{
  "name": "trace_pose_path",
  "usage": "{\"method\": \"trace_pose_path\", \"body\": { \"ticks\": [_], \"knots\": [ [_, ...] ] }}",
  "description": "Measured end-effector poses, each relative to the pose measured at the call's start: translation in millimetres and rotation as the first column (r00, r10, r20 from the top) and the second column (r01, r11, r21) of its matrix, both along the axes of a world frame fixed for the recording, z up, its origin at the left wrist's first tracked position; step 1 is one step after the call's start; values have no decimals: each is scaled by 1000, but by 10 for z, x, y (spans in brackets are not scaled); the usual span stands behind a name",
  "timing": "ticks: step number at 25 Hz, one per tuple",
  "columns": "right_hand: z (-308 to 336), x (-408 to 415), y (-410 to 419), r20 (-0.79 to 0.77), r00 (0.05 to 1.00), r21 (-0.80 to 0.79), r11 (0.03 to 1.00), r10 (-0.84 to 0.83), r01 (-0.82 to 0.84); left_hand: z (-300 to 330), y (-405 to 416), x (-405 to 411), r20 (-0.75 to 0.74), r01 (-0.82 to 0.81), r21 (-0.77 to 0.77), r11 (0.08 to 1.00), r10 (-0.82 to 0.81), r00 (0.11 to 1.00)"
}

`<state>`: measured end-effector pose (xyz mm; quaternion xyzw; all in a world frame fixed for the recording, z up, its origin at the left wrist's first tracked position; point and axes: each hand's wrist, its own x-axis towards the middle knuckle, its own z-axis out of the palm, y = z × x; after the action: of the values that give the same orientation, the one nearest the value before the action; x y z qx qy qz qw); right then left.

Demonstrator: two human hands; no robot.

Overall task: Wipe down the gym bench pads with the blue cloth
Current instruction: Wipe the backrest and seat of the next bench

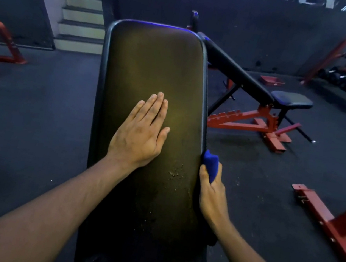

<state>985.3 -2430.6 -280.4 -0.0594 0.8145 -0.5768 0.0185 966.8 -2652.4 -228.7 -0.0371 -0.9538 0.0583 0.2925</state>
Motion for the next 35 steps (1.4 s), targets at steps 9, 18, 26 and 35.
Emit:
{"method": "trace_pose_path", "body": {
  "ticks": [9,18,26,35],
  "knots": [
    [674,-821,-374,-139,988,-18,998,-60,58,29,-6,3,21,13,-6,1000,-13,1000],
    [85,-128,-143,-137,990,39,998,-38,44,40,16,30,27,-9,-8,1000,9,1000],
    [-272,362,119,-114,993,-20,1000,-18,15,58,19,46,36,-18,-15,1000,18,999],
    [-32,104,-60,-146,988,57,996,-58,67,55,19,58,49,-17,2,1000,17,999]
  ]
}}
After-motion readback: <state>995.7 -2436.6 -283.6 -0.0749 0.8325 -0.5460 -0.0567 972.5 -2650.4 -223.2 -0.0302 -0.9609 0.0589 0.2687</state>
